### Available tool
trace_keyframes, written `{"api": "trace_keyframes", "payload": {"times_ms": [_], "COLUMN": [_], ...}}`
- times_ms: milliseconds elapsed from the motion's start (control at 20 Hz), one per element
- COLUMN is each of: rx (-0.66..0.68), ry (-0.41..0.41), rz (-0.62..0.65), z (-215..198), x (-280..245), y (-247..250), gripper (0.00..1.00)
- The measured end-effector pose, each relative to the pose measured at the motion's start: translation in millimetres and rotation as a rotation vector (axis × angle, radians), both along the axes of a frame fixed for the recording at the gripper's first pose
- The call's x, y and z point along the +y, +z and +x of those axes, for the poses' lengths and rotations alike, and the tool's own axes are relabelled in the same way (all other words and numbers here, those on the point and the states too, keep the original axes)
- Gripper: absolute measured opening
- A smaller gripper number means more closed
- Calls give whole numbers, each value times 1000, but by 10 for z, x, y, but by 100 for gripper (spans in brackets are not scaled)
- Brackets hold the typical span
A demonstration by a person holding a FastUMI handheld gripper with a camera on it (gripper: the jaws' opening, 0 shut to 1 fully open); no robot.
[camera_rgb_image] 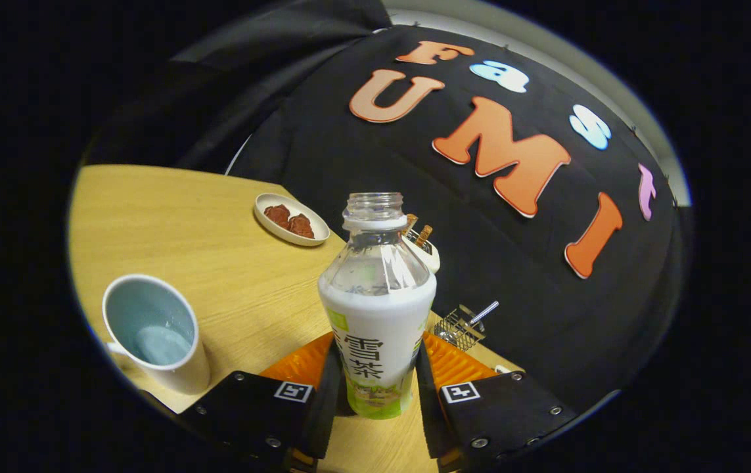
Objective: Take the bottle from table, then pour the juice into the cup, finally place the bottle on the coaster
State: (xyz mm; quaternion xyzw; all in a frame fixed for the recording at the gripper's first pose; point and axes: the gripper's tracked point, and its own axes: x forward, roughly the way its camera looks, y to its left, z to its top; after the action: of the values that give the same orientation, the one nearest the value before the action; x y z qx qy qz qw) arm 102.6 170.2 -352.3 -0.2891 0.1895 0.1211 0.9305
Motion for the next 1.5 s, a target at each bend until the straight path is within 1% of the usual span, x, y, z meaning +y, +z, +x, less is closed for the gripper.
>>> {"api": "trace_keyframes", "payload": {"times_ms": [150, 250, 400, 500, 550, 700, 850, 950, 1000, 1050, 1100, 1150, 1300, 1500], "rx": [60, 103, 135, 166, 176, 158, 143, 142, 138, 131, 119, 107, 79, 23], "ry": [-68, -120, -189, -215, -225, -202, -181, -192, -196, -201, -204, -209, -215, -189], "rz": [203, 313, 416, 491, 506, 488, 443, 418, 422, 432, 442, 447, 443, 459], "z": [89, 149, 221, 201, 201, 186, 173, 145, 147, 143, 136, 121, 21, -205], "x": [-39, -81, -185, -200, -207, -177, -160, -192, -199, -203, -216, -244, -357, -464], "y": [-31, -94, -193, -272, -310, -305, -293, -295, -258, -201, -118, -20, 262, 713], "gripper": [57, 57, 57, 57, 57, 57, 63, 66, 69, 71, 76, 78, 88, 92]}}
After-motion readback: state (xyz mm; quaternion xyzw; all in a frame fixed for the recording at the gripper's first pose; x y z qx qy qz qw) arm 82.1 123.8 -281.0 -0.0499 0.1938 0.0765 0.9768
